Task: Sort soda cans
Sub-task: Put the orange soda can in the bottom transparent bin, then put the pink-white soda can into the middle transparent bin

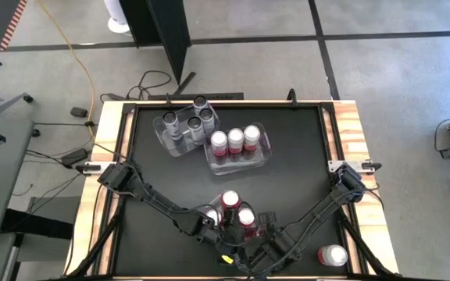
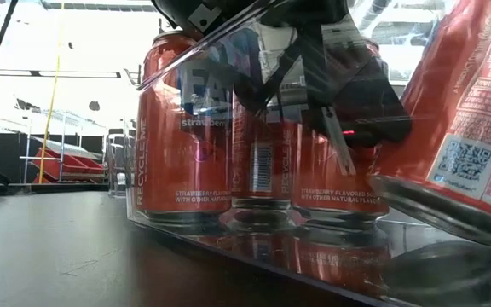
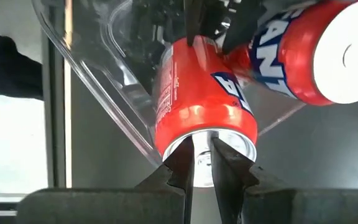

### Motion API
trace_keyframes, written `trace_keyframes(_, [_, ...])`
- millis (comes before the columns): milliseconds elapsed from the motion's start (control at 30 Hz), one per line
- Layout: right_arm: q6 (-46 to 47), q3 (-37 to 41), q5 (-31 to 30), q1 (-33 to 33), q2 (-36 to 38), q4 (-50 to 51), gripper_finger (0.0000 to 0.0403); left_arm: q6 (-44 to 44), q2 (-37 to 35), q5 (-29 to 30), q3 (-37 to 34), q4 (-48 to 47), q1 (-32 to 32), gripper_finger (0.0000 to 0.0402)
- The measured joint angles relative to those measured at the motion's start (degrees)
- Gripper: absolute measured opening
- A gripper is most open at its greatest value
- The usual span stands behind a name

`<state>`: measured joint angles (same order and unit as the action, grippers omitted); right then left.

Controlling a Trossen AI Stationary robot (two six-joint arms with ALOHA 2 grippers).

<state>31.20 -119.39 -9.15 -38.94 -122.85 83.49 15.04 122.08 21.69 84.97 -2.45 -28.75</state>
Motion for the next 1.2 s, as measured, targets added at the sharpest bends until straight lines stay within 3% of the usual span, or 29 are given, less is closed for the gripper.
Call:
trace_keyframes(667, [-5.9,0.1,-1.5,2.6,-0.2,-4.3,0.007,-1.0,-1.4,-0.4,-0.1,-0.5,-0.4,0.0135])
trace_keyframes(833, [-5.8,-0.5,-1.9,2.2,-0.2,-3.4,0.0077,-2.0,-4.6,1.6,0.1,-3.8,-1.3,0.0158])
trace_keyframes(1000, [-5.7,-3.9,-5.0,1.7,-0.2,-0.7,0.0106,-2.7,-7.0,2.6,0.1,-6.9,-2.1,0.0195])
trace_keyframes(1200, [-5.7,-8.2,-6.5,0.9,-0.2,0.4,0.017,-5.0,-9.6,2.8,0.1,-7.1,-3.0,0.0221])
